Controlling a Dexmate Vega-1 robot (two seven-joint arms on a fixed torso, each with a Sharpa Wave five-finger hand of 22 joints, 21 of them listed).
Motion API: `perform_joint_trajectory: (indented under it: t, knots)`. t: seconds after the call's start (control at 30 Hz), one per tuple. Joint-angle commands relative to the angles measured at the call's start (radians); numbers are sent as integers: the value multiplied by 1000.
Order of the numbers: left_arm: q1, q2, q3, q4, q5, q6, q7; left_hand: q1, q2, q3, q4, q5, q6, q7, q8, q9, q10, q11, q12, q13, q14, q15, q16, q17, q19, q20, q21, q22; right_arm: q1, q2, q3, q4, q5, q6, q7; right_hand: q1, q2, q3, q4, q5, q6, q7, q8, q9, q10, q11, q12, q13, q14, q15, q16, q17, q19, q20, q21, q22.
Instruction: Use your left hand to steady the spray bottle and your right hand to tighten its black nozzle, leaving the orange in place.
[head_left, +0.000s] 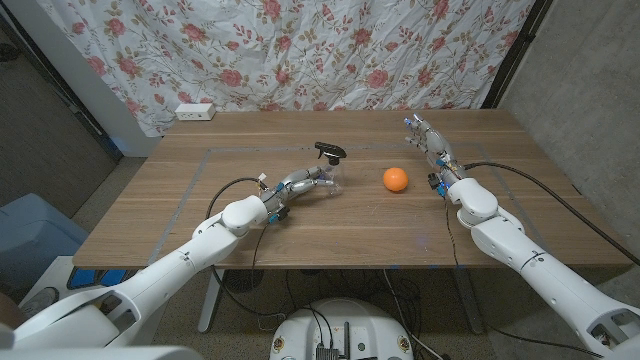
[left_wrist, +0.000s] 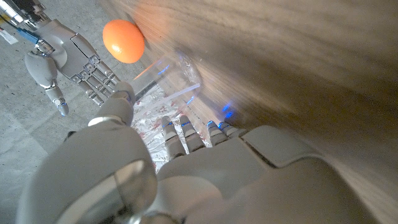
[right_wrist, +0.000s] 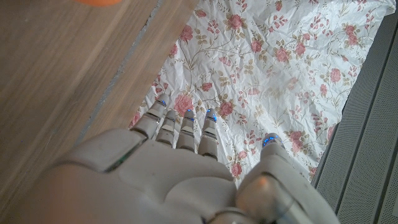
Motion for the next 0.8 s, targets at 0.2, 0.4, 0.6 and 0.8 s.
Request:
perform_joint_trajectory:
  t: [0.2,0.4,0.6,0.8]
  knots:
    - [-33,-4,8,32,-22,17,-53,30,-49,1,-1,10,-87,17,-1,2,-45,32,0,-1,-37,-30,-1,4,-9,13,0,3,1,0,-6,-3,-5,-18,-11,1,8,4,-3,2,3,-9,4,2,-1,4,5,1,5,11,-2,1,-2,6,3,2]
    - [-38,-2,6,37,-36,14,-72,42,-72,0,1,10,-150,36,-5,1,-82,39,-3,-1,-67,-18,-4,4,-21,15,-3,3,5,2,-8,2,-5,-22,-11,1,8,5,-3,2,5,-10,5,2,-1,3,5,1,4,10,-2,1,-1,7,3,2]
    - [-36,11,1,23,-47,19,-86,42,-95,-6,3,8,-174,45,0,1,-121,42,-8,-2,-94,-16,-6,5,-39,10,-6,3,11,6,-11,20,1,-8,6,-1,5,4,-4,1,-2,-13,2,2,-3,3,5,1,-1,12,-3,1,-6,11,2,2]
    - [-29,25,-6,3,-65,24,-104,33,-113,-12,10,6,-210,58,-1,1,-166,57,-9,-2,-127,-7,-7,5,-59,8,-7,4,7,4,-8,22,4,-6,3,-17,-19,-8,-6,-1,-66,-20,-14,1,-16,7,3,1,-10,31,-6,-1,-12,19,1,2]
